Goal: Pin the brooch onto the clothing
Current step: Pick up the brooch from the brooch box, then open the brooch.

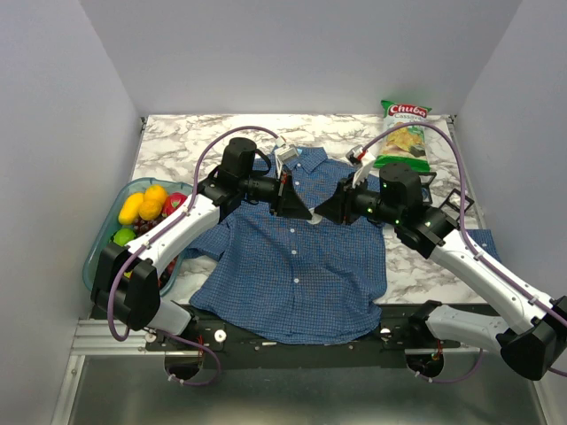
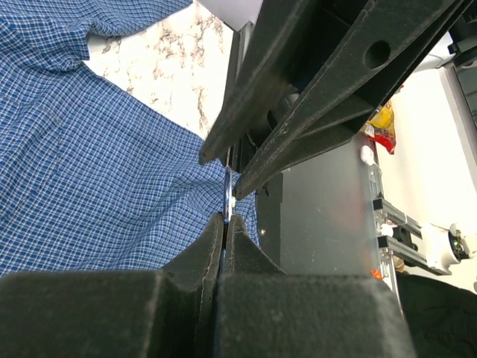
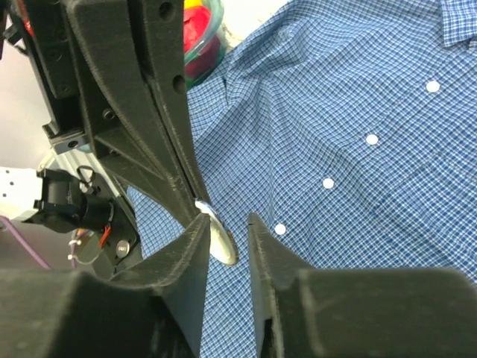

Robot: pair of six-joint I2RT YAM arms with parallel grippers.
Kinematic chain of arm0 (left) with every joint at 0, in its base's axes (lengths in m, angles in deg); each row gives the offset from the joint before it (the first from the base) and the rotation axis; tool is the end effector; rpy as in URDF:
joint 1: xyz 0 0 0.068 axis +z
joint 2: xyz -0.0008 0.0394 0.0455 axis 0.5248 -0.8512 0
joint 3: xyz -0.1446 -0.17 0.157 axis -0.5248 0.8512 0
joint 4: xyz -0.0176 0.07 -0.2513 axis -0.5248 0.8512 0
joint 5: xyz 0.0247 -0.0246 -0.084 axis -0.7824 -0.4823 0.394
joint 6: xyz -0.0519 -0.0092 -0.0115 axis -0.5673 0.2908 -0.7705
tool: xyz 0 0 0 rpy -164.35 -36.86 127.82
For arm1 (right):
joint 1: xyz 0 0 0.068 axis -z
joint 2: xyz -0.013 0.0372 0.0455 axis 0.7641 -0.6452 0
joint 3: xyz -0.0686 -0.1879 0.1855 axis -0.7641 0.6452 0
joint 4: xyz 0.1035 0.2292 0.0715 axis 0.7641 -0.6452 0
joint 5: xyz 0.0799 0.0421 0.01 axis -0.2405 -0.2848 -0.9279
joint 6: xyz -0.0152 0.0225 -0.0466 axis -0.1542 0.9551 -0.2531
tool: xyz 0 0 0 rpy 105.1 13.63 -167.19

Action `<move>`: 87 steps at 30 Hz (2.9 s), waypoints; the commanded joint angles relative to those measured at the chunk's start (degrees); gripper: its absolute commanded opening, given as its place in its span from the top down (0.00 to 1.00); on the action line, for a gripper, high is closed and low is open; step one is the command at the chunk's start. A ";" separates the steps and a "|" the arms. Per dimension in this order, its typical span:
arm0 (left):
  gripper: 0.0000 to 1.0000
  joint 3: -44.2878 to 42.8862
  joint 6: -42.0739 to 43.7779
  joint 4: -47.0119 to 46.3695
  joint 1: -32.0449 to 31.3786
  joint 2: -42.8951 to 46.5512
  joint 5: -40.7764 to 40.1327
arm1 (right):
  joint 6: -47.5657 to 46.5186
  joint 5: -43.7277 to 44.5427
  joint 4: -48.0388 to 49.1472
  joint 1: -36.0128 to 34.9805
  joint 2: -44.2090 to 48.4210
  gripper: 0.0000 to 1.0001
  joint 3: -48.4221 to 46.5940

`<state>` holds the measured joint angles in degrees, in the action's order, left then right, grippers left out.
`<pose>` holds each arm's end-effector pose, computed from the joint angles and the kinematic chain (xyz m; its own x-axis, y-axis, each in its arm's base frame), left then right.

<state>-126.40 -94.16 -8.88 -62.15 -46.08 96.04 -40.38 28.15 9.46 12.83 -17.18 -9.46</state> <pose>0.2593 -0.1895 0.3179 -0.6809 0.1992 -0.7048 0.7262 0.0591 -0.6849 0.1893 0.1572 0.3475 -0.5261 -0.0093 -0.8504 -0.6789 0.6067 0.4134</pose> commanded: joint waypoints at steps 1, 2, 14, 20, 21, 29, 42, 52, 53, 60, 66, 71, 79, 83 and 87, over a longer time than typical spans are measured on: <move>1.00 -0.18 -1.27 -2.70 -0.35 0.56 3.27 | -1.95 -3.25 -1.12 0.34 0.39 0.70 0.39; 1.00 -0.09 -1.45 -2.97 -0.35 0.56 3.27 | -2.04 -4.39 -1.12 0.34 0.39 0.71 0.48; 1.00 0.70 -3.29 -5.26 -0.35 1.09 4.23 | -2.57 -4.31 -1.12 0.34 0.83 0.97 1.18; 0.86 0.88 -4.09 -6.75 -0.26 1.00 3.88 | -2.31 -3.17 -1.21 0.34 1.88 0.99 1.71; 0.84 0.88 -4.00 -6.75 -0.17 1.00 3.88 | -2.30 -2.73 -1.21 0.34 2.14 0.99 1.97; 0.61 0.88 -4.26 -6.92 0.09 0.56 3.71 | -2.57 -1.50 -1.83 0.34 3.64 0.99 2.15; 0.87 0.97 -4.26 -7.01 0.18 0.21 3.71 | -2.57 -1.76 -2.00 0.34 3.46 0.99 1.62; 1.00 1.41 -4.44 -7.63 0.18 0.21 3.53 | -1.95 -2.37 -2.00 0.43 2.32 0.90 1.45; 1.00 1.41 -4.44 -7.54 0.18 0.12 3.36 | -2.13 -2.98 -2.00 0.43 1.97 0.86 1.27; 1.00 1.58 -4.96 -7.80 0.18 -0.40 3.00 | -1.87 -4.66 -1.48 0.34 0.47 0.69 1.45; 1.00 1.58 -5.32 -7.72 0.18 -0.76 2.48 | -1.60 -5.89 -0.60 0.34 0.47 0.61 1.62; 1.00 1.58 -5.49 -7.80 0.27 -0.84 2.30 | -1.60 -6.24 -0.16 0.34 0.12 0.59 2.06; 1.00 1.58 -5.67 -7.63 0.18 -1.11 1.95 | -1.25 -7.38 0.81 0.34 0.21 0.58 2.24; 1.00 1.23 -5.14 -6.49 0.18 -1.55 1.25 | -1.43 -7.38 0.64 0.34 0.47 0.58 2.41; 1.00 0.88 -4.35 -5.61 0.27 -1.90 0.37 | -1.34 -7.47 0.81 0.34 0.47 0.58 2.41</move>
<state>-125.24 -99.32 -15.11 -61.67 -47.02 98.08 -42.02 23.32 8.46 13.18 -16.68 -7.64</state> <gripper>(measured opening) 0.011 0.417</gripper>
